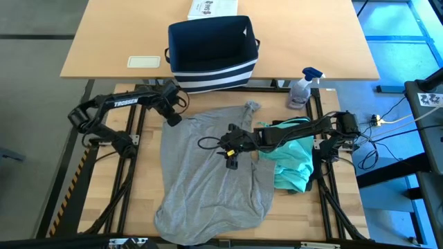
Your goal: Fold Laundry from Bin
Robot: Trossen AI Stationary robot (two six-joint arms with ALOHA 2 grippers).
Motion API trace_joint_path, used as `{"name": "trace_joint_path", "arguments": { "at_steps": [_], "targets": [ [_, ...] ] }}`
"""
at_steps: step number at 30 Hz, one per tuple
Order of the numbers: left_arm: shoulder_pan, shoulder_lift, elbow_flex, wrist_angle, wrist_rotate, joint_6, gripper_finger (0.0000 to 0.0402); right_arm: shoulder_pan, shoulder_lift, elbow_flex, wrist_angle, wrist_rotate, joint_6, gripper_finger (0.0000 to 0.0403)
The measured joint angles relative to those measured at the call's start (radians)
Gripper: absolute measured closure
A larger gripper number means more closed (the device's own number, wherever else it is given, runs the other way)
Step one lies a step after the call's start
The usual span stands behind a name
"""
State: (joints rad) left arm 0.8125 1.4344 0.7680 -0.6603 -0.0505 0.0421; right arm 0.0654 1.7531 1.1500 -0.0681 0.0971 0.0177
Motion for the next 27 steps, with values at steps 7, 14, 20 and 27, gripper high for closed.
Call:
{"name": "trace_joint_path", "arguments": {
  "at_steps": [7,14,20,27],
  "targets": [
    [-0.035,-0.152,0.07,-0.062,-0.205,-0.054,0.04,0.0,0.0,0.0,0.0,0.0,0.0,0.0215],
    [-0.057,-0.236,0.082,-0.146,-0.406,-0.126,0.0401,0.0,0.0,0.0,0.0,0.0,0.001,0.0215],
    [-0.055,-0.235,0.073,-0.233,-0.555,-0.181,0.0401,0.0,0.0,0.0,0.0,0.0,0.001,0.0215],
    [-0.041,-0.203,0.073,-0.188,-0.328,-0.193,0.0393,0.0,0.0,0.0,0.0,0.026,0.003,0.0215]
  ]
}}
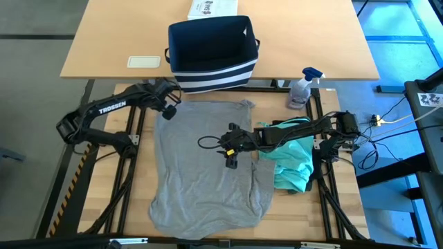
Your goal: Fold Laundry from Bin
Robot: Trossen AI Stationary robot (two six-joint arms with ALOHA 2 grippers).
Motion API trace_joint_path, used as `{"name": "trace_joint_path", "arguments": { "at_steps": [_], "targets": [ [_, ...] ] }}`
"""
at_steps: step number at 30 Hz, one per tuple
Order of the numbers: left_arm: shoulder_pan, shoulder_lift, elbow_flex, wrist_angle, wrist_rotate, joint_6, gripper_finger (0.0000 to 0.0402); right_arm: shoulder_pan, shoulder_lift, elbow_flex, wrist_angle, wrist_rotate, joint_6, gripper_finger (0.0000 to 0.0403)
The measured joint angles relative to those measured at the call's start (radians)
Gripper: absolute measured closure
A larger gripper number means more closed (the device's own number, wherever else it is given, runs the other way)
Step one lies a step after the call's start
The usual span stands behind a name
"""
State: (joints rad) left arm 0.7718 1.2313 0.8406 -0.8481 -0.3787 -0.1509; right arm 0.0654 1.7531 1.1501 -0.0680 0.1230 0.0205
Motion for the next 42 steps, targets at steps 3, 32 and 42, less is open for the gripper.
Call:
{"name": "trace_joint_path", "arguments": {
  "at_steps": [3,32,42],
  "targets": [
    [0.002,0.031,0.0,0.005,-0.018,0.007,0.0375,0.0,0.0,0.0,0.0,0.0,0.0,0.0215],
    [-0.505,0.047,0.074,-0.057,0.106,-0.051,0.0247,0.094,-0.149,0.002,-0.2,0.164,0.02,0.0215],
    [-0.747,0.048,-0.073,0.054,-0.065,-0.205,0.0247,0.094,-0.068,0.001,-0.247,0.267,0.078,0.0215]
  ]
}}
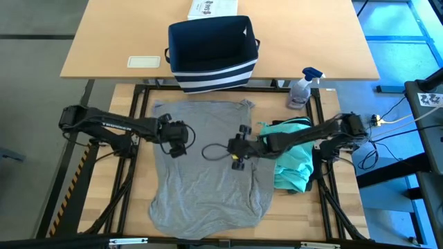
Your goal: Fold Laundry from Bin
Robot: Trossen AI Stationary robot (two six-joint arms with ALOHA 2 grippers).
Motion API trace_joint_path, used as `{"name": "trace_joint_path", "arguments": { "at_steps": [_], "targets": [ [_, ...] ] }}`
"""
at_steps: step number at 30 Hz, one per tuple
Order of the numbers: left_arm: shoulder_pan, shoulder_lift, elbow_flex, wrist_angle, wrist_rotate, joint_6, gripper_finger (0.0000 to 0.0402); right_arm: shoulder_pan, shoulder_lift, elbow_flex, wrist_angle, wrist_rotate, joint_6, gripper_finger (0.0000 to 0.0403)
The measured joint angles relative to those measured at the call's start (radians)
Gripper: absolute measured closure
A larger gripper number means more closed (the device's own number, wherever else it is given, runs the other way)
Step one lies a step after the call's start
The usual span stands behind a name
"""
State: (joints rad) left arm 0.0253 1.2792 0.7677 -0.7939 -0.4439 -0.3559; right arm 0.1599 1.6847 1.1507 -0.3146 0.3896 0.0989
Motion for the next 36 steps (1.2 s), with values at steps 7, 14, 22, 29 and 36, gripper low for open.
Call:
{"name": "trace_joint_path", "arguments": {
  "at_steps": [7,14,22,29,36],
  "targets": [
    [0.191,0.0,-0.088,0.202,-0.009,0.168,0.0247,-0.232,0.04,-0.001,0.055,-0.031,0.023,0.0215],
    [0.504,0.0,-0.088,0.346,0.134,0.338,0.0247,-0.465,0.05,-0.001,0.033,-0.103,0.028,0.0215],
    [0.71,0.0,-0.088,0.355,0.204,0.375,0.0247,-0.644,0.057,-0.001,-0.019,-0.199,0.031,0.0215],
    [0.734,0.048,-0.088,0.353,0.242,0.378,0.0248,-0.711,0.078,0.001,0.025,-0.251,0.024,0.0215],
    [0.737,0.189,-0.088,0.378,0.27,0.392,0.0248,-0.726,0.161,0.016,0.031,-0.278,0.026,0.0215]
  ]
}}
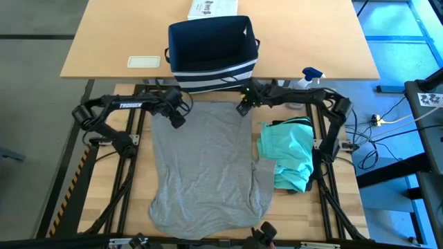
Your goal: Fold Laundry from Bin
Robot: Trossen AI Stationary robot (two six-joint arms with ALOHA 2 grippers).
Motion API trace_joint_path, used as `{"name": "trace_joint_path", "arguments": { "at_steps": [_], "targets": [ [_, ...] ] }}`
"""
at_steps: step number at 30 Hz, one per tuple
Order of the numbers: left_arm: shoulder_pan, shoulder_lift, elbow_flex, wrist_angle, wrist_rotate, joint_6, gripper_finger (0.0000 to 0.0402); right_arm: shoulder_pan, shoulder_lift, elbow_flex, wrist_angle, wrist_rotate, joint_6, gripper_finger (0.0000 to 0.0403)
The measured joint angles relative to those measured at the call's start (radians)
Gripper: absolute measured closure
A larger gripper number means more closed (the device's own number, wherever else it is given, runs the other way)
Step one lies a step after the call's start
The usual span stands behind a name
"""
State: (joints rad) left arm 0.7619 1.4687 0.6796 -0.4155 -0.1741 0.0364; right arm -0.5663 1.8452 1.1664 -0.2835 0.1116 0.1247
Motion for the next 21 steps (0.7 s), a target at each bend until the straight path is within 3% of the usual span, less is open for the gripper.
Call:
{"name": "trace_joint_path", "arguments": {
  "at_steps": [7,14,21],
  "targets": [
    [0.0,0.072,0.004,0.028,0.01,0.0,0.0248,-0.012,0.043,-0.001,0.001,0.0,-0.032,0.0231],
    [0.0,0.078,0.004,0.026,0.033,-0.005,0.0248,-0.012,0.01,0.0,0.031,0.001,-0.081,0.0384],
    [-0.003,0.079,0.003,0.019,0.041,-0.008,0.0248,0.016,-0.081,0.0,0.021,0.062,-0.097,0.0396]
  ]
}}
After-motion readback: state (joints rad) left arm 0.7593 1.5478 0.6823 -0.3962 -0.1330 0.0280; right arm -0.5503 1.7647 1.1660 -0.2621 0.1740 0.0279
